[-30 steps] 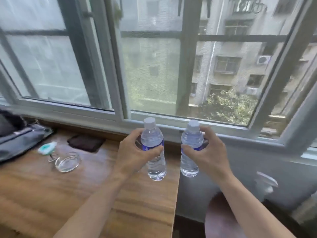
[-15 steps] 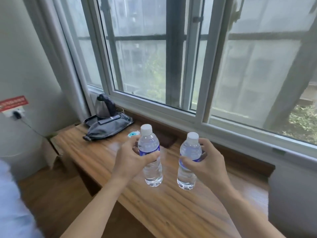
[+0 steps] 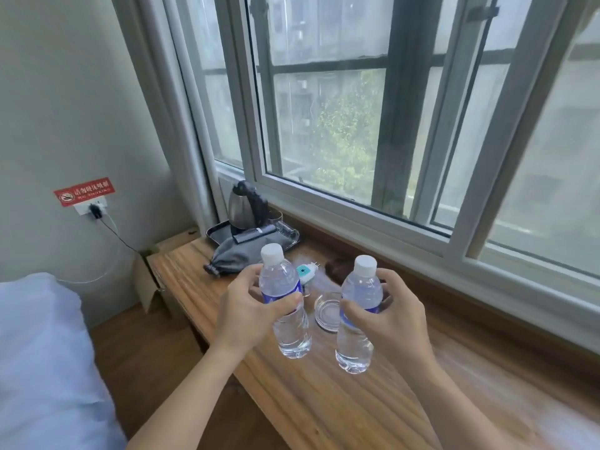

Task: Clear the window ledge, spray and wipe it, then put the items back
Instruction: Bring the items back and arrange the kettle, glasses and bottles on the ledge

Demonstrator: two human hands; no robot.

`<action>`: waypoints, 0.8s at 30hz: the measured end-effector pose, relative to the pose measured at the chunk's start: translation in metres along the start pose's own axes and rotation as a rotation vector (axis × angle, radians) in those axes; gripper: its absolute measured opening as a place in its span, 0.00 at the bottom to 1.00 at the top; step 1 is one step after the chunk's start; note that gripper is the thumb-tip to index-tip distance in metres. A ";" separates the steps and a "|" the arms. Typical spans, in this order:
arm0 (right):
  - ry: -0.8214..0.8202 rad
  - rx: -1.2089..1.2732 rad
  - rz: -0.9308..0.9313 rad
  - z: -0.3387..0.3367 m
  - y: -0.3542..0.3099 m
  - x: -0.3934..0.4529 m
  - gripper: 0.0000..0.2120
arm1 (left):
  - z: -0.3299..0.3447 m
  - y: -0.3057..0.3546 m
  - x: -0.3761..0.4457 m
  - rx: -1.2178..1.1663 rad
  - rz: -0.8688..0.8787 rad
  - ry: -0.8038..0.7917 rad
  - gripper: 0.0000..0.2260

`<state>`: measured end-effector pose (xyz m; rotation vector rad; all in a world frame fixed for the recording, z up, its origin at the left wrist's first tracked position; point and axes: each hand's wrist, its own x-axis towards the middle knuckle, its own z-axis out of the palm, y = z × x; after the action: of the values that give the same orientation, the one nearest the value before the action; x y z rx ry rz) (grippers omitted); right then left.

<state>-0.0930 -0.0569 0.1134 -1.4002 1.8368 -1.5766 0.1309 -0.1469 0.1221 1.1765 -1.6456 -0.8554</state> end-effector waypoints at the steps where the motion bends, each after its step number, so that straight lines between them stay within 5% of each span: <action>1: 0.010 0.012 -0.008 0.007 0.002 0.009 0.24 | -0.001 -0.005 0.010 0.005 -0.003 -0.005 0.24; 24: 0.195 -0.090 0.022 0.102 0.013 0.234 0.26 | 0.033 -0.064 0.300 -0.049 0.072 -0.272 0.24</action>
<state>-0.1261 -0.3085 0.1453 -1.2979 2.0510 -1.6911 0.0815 -0.4509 0.1364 0.9945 -1.8624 -1.0396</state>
